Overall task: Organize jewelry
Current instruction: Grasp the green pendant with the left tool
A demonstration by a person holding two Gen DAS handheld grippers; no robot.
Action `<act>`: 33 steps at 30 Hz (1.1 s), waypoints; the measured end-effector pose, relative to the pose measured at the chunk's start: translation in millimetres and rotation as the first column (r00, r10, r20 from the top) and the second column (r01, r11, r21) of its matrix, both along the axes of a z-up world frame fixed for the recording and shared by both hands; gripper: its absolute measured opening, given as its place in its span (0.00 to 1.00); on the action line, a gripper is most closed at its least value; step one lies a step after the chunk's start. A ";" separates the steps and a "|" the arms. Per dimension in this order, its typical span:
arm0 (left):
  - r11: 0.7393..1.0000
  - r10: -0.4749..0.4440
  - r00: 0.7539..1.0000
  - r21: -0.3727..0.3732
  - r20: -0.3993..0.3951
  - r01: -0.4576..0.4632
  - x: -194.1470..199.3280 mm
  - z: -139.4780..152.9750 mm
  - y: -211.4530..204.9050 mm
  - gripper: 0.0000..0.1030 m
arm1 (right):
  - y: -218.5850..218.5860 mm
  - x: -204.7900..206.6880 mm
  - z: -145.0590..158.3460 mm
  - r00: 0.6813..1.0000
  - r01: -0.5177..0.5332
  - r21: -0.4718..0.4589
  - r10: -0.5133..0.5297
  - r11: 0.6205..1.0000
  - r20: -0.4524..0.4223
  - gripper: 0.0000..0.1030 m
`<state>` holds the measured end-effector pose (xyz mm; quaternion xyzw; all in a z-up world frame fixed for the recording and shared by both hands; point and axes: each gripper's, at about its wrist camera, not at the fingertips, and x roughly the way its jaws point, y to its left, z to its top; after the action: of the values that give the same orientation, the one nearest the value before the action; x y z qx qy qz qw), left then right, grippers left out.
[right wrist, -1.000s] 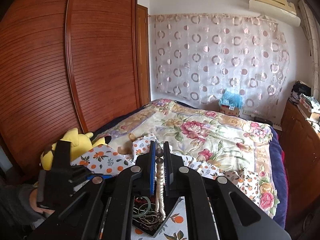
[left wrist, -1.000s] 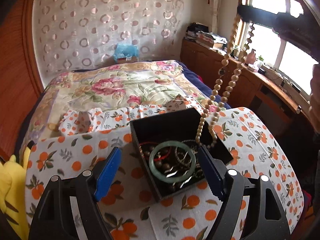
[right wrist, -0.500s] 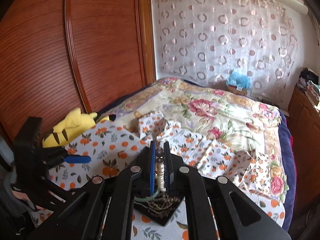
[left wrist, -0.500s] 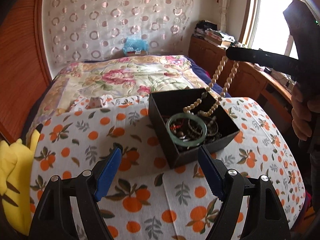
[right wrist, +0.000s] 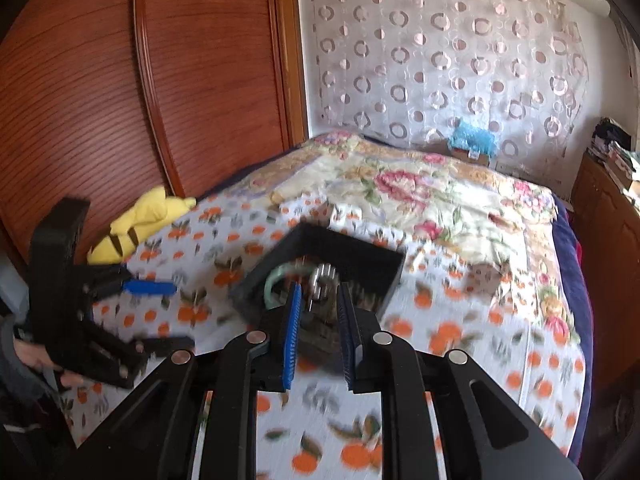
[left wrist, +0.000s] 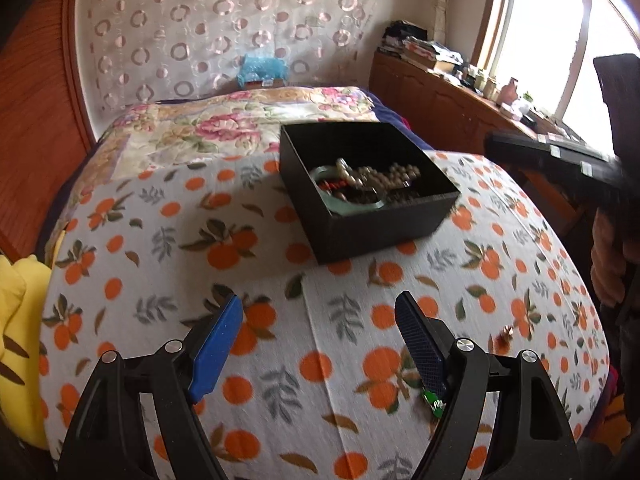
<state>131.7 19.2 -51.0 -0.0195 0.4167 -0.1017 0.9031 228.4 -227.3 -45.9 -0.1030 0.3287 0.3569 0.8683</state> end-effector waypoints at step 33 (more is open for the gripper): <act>0.980 -0.181 0.981 0.076 -0.065 0.185 -37.5 -31.8 -66.0 0.44 | -28.5 -81.9 -93.8 0.993 -0.007 -0.195 -0.016 0.981 -0.117 0.16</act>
<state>94.2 -46.8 -82.8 0.0530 0.4464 -0.1666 0.8776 146.5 -255.8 -139.7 -0.1655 0.4130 0.3263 0.8340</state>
